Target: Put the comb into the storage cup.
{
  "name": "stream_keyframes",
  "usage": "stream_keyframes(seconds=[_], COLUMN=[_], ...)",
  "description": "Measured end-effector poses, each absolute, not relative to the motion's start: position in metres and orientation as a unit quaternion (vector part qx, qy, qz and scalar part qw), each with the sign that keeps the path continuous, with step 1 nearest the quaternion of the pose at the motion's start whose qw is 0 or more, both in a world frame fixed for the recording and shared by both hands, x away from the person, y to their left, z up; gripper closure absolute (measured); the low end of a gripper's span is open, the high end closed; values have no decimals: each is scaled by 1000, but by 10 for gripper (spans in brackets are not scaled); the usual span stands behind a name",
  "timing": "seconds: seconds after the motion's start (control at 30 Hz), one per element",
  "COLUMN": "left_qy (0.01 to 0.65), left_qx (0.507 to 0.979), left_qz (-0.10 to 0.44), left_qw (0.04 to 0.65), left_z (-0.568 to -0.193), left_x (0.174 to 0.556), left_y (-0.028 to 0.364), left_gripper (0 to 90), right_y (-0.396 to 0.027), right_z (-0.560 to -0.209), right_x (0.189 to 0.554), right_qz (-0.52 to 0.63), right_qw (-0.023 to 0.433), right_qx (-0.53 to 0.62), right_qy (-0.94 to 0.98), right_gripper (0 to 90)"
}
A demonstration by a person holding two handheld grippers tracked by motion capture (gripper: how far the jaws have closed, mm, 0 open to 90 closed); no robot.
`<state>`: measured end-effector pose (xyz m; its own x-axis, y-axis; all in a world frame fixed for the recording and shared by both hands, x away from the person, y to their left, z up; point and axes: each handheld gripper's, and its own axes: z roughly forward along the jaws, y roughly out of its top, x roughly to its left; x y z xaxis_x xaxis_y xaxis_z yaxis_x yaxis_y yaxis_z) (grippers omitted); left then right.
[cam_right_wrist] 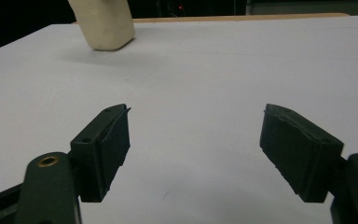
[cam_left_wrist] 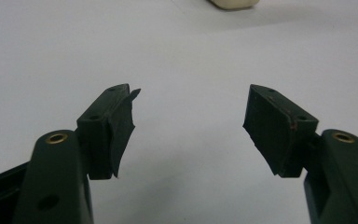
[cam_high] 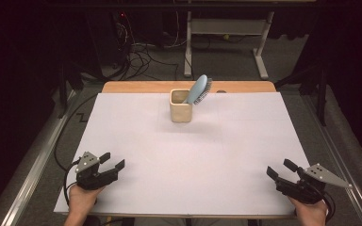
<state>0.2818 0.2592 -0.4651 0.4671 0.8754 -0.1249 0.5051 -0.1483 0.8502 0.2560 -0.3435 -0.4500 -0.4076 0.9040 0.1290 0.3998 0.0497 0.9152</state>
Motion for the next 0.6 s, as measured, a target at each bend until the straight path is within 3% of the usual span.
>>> stream_keyframes(seconds=[0.6], left_qy=[476], left_qx=[728], left_qz=[205], left_qw=[449], left_z=[-465], left_x=[280], left_y=[260], left_gripper=[334], right_y=[-348], right_z=[-460], right_x=[251], right_qz=[498], right_qw=[259], right_qx=[486], right_qy=[670], right_gripper=[247])
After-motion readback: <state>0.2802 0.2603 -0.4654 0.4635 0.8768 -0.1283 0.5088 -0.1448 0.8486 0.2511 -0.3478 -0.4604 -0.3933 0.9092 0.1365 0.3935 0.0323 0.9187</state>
